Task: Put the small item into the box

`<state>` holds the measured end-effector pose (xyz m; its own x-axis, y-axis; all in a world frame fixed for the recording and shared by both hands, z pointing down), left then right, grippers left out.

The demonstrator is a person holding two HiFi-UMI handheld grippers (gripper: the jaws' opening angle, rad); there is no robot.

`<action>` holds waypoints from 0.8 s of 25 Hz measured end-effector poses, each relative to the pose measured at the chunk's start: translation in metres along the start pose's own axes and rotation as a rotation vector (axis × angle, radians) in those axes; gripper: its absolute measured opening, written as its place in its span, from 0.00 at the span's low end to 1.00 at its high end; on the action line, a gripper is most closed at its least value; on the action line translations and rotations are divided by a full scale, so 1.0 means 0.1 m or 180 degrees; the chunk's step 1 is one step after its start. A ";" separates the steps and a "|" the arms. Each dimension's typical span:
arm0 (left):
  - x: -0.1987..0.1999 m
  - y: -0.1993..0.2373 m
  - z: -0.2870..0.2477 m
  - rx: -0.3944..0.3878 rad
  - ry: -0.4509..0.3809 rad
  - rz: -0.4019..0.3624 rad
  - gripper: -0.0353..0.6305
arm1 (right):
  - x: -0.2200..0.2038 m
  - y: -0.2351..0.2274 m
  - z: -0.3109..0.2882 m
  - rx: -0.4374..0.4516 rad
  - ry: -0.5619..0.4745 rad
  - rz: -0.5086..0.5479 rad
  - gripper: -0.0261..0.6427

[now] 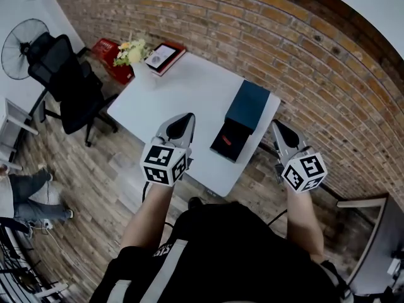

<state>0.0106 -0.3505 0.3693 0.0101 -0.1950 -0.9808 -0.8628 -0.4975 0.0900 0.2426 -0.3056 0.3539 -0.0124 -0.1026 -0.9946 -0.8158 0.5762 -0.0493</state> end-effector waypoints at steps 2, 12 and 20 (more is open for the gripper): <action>-0.01 -0.01 0.00 -0.0014 0.0009 -0.0003 0.06 | 0.00 0.01 -0.01 0.0005 0.0001 -0.0010 0.04; -0.04 -0.01 0.02 -0.0059 0.0047 0.0000 0.06 | -0.03 0.03 -0.02 -0.0036 0.0002 -0.0065 0.04; -0.05 -0.05 -0.02 -0.0081 0.0056 0.0001 0.06 | -0.05 -0.04 0.04 -0.0112 -0.0019 -0.0105 0.04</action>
Point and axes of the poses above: the fingertips, and each gripper's own axes: z backward along the fingers, y to its left, x out of its top, the point moved 1 cm from there along z, backward along the fingers, and after that the axes turned 7 degrees about x, right-handed, at the moved point
